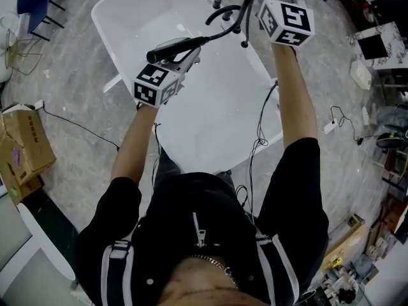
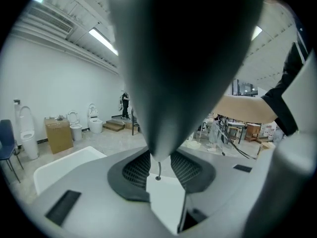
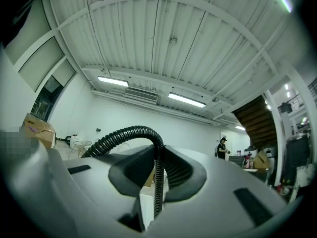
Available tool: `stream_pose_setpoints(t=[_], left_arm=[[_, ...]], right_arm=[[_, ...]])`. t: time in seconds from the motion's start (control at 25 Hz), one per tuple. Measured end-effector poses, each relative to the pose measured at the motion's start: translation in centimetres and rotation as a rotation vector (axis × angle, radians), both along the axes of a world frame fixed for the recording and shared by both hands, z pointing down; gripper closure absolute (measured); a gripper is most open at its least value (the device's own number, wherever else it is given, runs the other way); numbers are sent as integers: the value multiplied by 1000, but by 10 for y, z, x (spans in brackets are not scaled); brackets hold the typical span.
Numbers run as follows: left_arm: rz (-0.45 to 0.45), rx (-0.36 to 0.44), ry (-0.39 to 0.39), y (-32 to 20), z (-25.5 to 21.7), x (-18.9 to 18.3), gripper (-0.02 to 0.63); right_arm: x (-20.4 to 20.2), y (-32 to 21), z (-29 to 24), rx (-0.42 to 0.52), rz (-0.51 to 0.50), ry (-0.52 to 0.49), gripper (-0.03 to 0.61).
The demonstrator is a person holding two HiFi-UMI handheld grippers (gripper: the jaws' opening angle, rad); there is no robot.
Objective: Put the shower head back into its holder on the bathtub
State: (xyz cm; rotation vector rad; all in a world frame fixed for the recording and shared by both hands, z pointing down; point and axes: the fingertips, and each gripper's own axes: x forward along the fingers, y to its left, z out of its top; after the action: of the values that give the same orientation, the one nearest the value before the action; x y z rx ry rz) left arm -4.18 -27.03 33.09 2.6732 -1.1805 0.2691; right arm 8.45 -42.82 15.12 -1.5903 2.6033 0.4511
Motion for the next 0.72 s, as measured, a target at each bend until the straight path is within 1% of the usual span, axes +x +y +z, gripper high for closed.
stream_pose_setpoints(t=[0.24, 0.4, 0.72], left_arm=[[-17, -25, -8, 1, 14, -11, 468], [-15, -43, -11, 0, 23, -8, 468], [-3, -62, -19, 0, 37, -2, 468]], right_arm=[[10, -7, 35, -63, 24, -10, 514], [21, -15, 53, -107, 42, -35, 514], [29, -15, 83, -156, 61, -12, 514]])
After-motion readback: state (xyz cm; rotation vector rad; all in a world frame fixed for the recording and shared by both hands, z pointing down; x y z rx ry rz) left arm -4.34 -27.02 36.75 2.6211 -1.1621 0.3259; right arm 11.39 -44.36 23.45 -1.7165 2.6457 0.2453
